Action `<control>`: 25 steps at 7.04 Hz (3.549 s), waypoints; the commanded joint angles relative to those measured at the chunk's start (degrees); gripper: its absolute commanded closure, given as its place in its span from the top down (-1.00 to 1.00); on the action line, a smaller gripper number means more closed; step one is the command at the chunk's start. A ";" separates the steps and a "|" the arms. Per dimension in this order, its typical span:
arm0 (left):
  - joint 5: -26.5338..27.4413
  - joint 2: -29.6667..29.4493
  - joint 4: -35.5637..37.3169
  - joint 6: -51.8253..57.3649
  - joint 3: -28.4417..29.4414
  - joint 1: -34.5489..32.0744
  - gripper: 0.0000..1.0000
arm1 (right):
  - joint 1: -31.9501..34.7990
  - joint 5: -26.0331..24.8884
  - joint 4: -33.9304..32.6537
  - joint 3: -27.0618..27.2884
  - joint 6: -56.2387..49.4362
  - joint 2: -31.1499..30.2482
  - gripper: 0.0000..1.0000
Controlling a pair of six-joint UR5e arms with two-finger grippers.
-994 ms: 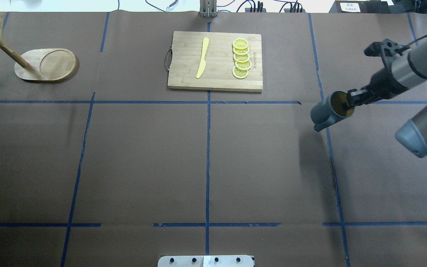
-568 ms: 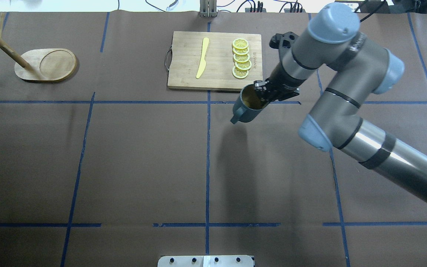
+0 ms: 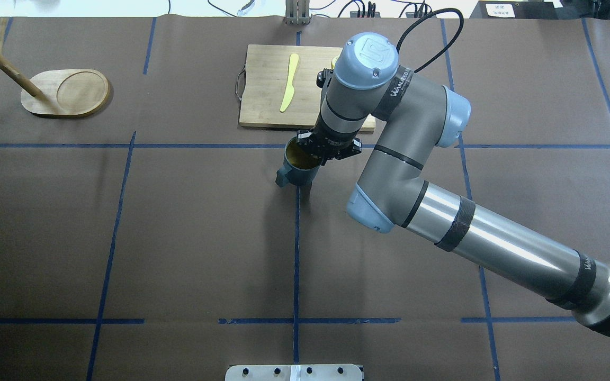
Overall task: Hang cup on storage rack
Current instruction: 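Carry the teal mug toward the table center and set it down, then open the right gripper and withdraw it while the left gripper approaches the mug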
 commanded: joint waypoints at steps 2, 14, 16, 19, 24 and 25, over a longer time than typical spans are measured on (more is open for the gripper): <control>-0.62 0.01 -0.11 -0.01 0.06 0.00 1.00 | -1.81 -0.68 0.09 -0.38 2.37 0.32 -0.93; 0.32 -9.87 -45.63 -17.13 1.03 26.05 1.00 | 21.90 15.23 -8.26 27.93 -17.79 -26.64 1.00; 7.42 -15.08 -47.82 -18.89 1.03 35.64 1.00 | 25.24 16.28 -8.26 27.92 -24.42 -31.56 1.00; 29.78 -26.43 -52.29 -29.27 3.40 53.55 1.00 | 31.39 16.20 -9.48 26.35 -37.05 -37.20 1.00; 48.05 -33.74 -80.53 -30.77 20.45 63.00 0.99 | 31.85 16.28 -9.40 24.94 -40.44 -37.39 1.00; 51.12 -33.74 -80.53 -30.69 20.98 65.11 0.97 | 31.85 16.28 -9.23 24.76 -40.44 -37.48 1.00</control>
